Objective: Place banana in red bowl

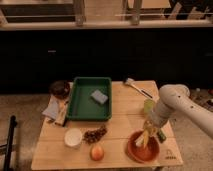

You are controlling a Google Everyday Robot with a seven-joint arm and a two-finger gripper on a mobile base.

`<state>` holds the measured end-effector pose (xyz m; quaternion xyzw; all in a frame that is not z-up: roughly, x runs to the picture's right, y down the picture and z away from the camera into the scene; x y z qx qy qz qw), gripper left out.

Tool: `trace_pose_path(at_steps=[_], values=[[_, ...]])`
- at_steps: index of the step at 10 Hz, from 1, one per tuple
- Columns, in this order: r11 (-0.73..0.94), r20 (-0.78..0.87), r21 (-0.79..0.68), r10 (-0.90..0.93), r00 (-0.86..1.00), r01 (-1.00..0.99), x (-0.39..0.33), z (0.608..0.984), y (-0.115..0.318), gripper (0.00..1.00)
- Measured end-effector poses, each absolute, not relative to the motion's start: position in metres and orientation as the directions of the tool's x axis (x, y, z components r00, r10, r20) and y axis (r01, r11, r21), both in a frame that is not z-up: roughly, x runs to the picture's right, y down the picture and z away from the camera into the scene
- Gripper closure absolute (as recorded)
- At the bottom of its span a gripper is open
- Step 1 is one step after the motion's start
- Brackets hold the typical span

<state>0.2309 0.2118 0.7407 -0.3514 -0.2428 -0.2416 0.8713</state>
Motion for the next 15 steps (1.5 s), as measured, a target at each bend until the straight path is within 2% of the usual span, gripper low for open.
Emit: trace_pose_path(at_steps=[15], values=[[0.596,0.590,-0.482,-0.320,0.741,0.642,0.2306,0.7358,0.2121,0.95]])
